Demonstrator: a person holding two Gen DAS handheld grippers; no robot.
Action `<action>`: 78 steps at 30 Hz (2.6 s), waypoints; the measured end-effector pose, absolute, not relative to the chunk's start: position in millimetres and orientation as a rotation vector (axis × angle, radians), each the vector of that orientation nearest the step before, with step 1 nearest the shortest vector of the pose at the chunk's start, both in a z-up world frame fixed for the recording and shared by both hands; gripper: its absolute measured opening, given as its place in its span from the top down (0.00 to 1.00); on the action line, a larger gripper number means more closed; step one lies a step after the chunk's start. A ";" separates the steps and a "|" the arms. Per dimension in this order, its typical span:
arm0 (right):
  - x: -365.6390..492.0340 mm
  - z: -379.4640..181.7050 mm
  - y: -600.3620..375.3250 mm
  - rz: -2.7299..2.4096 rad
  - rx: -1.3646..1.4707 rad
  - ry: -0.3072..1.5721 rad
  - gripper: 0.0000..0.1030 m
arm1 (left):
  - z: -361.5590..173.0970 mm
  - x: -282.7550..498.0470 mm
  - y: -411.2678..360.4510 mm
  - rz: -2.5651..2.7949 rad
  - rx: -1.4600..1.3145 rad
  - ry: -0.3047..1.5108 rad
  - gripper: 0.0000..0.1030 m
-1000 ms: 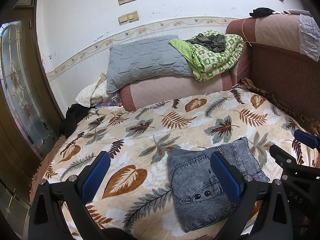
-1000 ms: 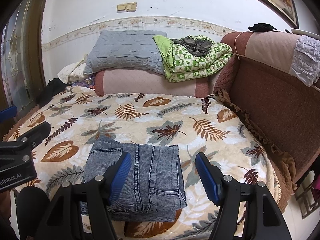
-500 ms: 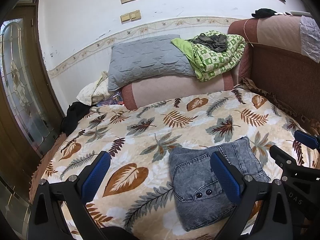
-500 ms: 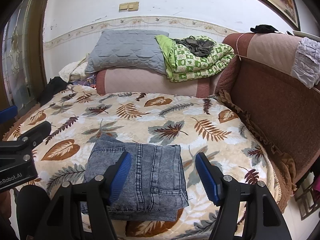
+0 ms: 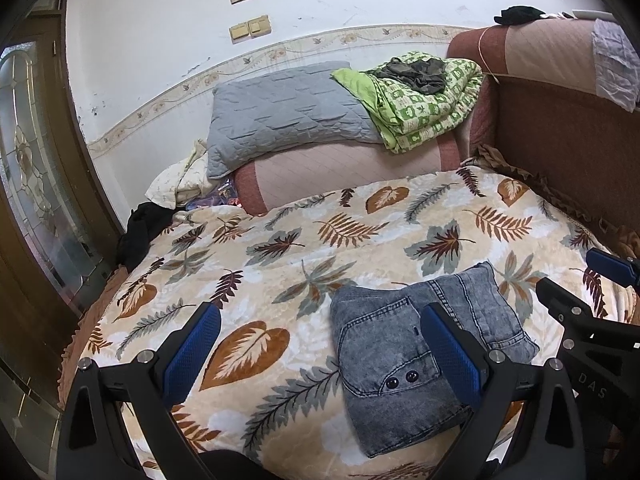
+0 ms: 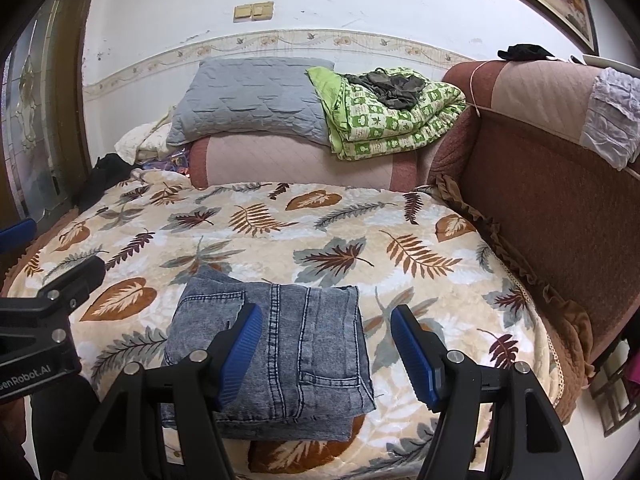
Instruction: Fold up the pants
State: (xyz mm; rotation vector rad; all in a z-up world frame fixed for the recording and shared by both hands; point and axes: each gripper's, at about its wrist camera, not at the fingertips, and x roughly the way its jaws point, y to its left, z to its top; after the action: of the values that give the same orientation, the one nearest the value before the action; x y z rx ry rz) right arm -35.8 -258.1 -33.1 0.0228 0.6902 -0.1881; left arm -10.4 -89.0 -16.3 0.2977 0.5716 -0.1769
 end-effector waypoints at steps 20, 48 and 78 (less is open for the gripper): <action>-36.4 -32.3 -256.1 -0.191 0.017 0.690 0.32 | -17.1 -13.5 -88.3 -0.178 0.295 0.567 0.03; -37.9 -32.3 -257.8 -0.192 0.022 0.693 0.32 | -17.0 -15.8 -93.5 -0.191 0.309 0.575 0.03; -40.8 -28.3 -259.4 -0.198 0.027 0.680 0.32 | -15.0 -15.7 -87.7 -0.188 0.303 0.564 0.03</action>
State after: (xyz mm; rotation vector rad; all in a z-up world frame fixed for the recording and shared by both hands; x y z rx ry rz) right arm -40.8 -259.4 -28.3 0.0274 0.6798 -0.1978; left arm -15.7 -87.7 -15.0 0.3027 0.5645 -0.1884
